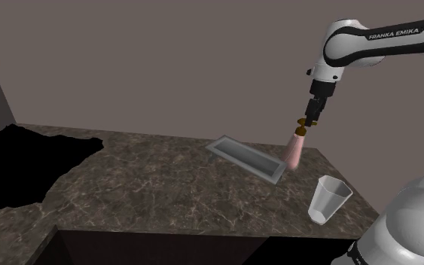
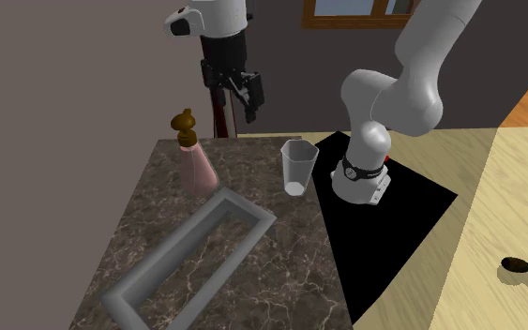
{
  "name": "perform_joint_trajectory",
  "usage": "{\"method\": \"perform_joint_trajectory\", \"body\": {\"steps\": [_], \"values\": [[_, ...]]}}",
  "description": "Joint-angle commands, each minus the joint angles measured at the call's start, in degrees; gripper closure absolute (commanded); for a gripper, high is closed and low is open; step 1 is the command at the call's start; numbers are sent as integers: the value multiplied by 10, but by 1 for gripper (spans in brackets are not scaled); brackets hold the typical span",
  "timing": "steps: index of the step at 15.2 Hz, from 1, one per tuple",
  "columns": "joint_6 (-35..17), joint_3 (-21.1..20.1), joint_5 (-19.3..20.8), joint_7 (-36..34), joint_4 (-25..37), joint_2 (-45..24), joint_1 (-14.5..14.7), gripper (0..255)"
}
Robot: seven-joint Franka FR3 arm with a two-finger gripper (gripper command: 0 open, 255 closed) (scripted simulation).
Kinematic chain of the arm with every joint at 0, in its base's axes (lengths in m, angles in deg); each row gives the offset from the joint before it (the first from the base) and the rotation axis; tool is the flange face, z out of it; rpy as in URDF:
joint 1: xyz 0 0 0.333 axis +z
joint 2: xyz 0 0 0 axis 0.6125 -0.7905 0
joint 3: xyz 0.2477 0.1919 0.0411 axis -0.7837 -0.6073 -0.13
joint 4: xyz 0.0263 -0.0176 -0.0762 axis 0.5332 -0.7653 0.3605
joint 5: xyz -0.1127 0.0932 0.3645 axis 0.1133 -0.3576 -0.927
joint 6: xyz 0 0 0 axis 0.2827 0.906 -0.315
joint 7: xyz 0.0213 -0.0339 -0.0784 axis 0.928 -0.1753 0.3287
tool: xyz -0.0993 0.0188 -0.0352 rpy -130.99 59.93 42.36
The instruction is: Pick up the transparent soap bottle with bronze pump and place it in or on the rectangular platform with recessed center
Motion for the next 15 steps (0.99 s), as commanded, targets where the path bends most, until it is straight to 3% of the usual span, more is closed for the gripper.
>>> {"method": "perform_joint_trajectory", "body": {"steps": [1,11,15], "values": [[-15,20,4,27,25,-35,-3,0],[-72,106,-29,165,174,-222,-19,0],[-103,108,-30,166,148,-228,-21,0]]}}
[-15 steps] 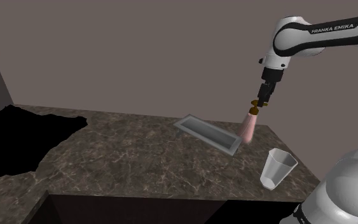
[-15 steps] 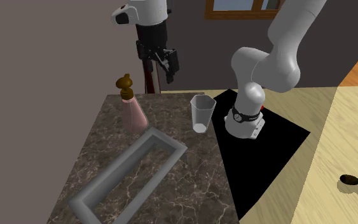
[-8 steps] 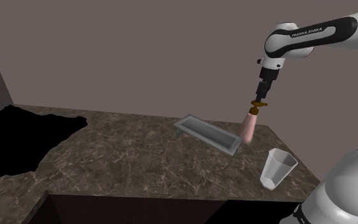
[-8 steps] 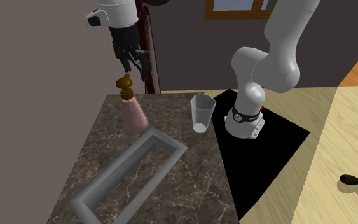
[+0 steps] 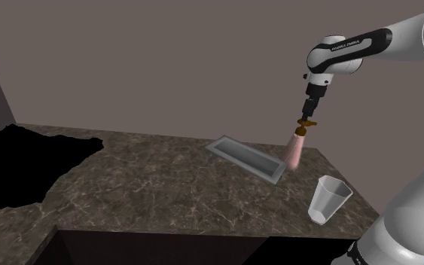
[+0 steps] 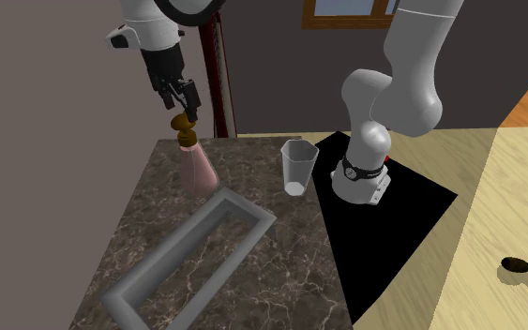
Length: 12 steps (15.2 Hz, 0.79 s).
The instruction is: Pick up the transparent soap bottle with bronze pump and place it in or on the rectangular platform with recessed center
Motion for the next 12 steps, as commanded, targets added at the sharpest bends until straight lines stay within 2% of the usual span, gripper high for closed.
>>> {"method": "perform_joint_trajectory", "body": {"steps": [1,4,12], "values": [[-15,1,-2,1,-10,-5,0,0],[-35,3,-3,3,-25,-10,-1,0],[-34,3,-3,3,-25,-10,-1,0]]}}
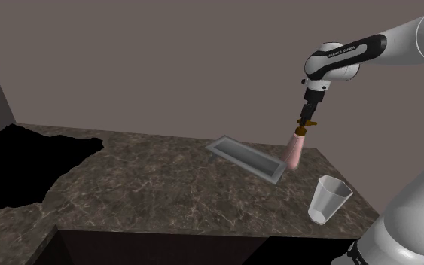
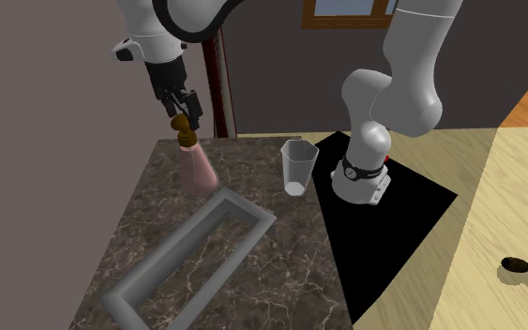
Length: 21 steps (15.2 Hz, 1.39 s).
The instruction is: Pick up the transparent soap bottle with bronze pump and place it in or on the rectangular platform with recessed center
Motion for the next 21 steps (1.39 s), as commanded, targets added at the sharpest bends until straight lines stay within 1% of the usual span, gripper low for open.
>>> {"method": "perform_joint_trajectory", "body": {"steps": [1,10,21], "values": [[0,0,0,0,0,0,0,255],[0,0,0,0,0,0,0,255],[84,-5,5,-2,68,18,2,255]]}}
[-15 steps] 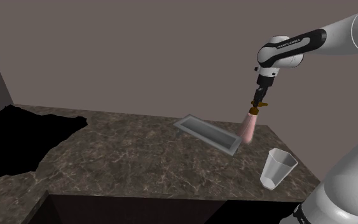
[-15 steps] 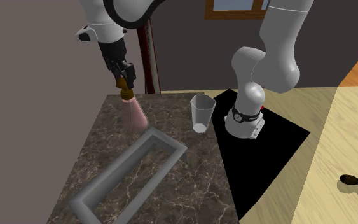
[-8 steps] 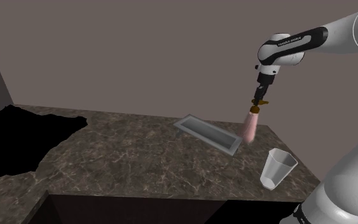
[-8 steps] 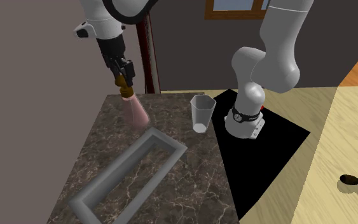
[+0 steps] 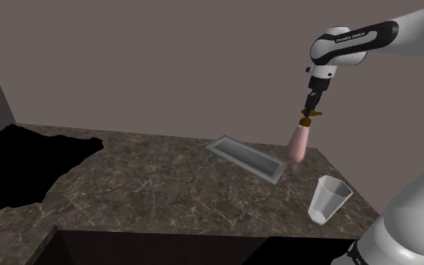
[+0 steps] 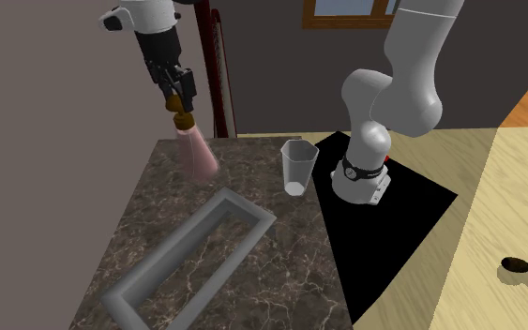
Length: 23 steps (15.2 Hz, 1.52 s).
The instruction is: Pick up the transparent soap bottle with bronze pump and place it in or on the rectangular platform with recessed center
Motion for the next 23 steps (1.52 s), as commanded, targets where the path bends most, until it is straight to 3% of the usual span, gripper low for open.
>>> {"method": "perform_joint_trajectory", "body": {"steps": [1,23], "values": [[16,-1,0,0,15,1,1,255],[184,-10,-9,-1,196,-14,9,255]]}}
